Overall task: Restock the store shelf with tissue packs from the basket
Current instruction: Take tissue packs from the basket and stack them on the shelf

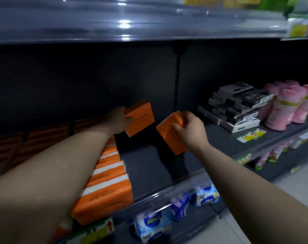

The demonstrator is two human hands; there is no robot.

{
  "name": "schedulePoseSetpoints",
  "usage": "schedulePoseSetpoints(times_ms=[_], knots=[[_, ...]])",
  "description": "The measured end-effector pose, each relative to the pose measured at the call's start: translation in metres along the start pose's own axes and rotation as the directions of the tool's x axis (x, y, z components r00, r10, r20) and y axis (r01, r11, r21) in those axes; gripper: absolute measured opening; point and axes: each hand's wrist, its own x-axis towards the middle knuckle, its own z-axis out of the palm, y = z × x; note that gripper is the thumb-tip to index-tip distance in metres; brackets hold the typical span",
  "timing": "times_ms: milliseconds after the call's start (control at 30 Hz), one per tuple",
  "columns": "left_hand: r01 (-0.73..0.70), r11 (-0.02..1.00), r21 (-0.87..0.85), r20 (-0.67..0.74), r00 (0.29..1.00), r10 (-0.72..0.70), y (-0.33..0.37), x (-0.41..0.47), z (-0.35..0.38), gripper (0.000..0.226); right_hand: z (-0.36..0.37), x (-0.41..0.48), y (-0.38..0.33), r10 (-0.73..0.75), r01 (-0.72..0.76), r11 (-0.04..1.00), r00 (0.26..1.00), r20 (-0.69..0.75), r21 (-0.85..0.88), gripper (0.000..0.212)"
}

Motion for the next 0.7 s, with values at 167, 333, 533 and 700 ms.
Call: schedulePoseSetpoints(times_ms=[167,333,533,700], knots=[[0.001,0.984,0.176,-0.007,1.000,0.001,-0.020,0.038,0.015,0.046,0.026,0.028,0.009,-0.115,0.204,0.884,0.967,0.229,-0.421,0.046],[0.022,0.961,0.277,-0.038,0.999,-0.011,-0.038,0.059,0.027,0.036,0.022,0.043,0.009,-0.016,0.316,0.773,0.877,0.481,-0.550,0.073],[0.037,0.949,0.313,-0.131,0.991,0.005,-0.046,0.068,0.028,0.032,0.027,0.055,0.012,0.029,0.275,0.816,0.859,0.510,-0.508,0.075],[0.062,0.956,0.287,-0.158,0.987,-0.017,-0.041,0.062,0.020,0.041,0.045,0.056,0.002,-0.072,0.272,0.870,0.895,0.440,-0.412,0.063]])
